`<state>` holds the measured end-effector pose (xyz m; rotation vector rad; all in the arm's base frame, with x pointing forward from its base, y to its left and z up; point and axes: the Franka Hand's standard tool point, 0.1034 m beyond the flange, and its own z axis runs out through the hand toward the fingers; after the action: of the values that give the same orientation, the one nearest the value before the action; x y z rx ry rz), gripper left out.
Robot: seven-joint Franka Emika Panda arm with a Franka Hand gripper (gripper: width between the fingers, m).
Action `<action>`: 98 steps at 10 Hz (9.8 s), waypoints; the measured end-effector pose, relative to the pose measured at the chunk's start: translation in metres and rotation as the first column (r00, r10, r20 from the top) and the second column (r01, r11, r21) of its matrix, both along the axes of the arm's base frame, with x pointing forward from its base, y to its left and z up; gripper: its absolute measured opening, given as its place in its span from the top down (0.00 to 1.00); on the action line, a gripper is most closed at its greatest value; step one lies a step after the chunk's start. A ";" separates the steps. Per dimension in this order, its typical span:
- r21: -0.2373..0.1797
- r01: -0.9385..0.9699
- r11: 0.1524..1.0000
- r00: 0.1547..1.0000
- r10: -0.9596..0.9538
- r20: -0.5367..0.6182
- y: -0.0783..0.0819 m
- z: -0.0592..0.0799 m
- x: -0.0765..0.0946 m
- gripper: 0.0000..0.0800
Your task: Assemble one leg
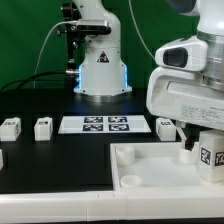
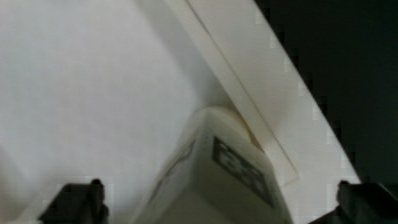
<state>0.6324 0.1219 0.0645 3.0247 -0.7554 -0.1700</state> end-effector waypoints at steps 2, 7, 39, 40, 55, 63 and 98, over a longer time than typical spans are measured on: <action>0.024 -0.255 0.967 0.967 0.255 0.006 0.000 0.000 0.000 0.19; 0.055 -0.627 0.777 0.779 0.627 0.024 -0.003 -0.001 0.000 0.19; -0.005 -0.646 0.763 0.763 0.646 0.020 0.005 0.000 0.001 0.19; 0.003 -0.720 0.694 0.694 0.720 0.021 0.003 0.000 0.001 0.19; -0.020 -0.521 0.853 0.853 0.522 0.016 -0.003 -0.002 0.001 0.64; -0.107 0.495 0.863 0.869 -0.488 0.086 0.002 -0.001 -0.001 0.64; -0.094 0.121 0.988 0.992 -0.117 0.049 0.001 -0.002 -0.001 0.63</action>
Offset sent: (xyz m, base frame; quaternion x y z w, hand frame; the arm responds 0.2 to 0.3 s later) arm -0.0059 0.0030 -0.0008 0.0115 -0.0024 -0.2212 0.9752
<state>0.6315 0.1233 0.0625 2.9029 -0.9199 -0.0671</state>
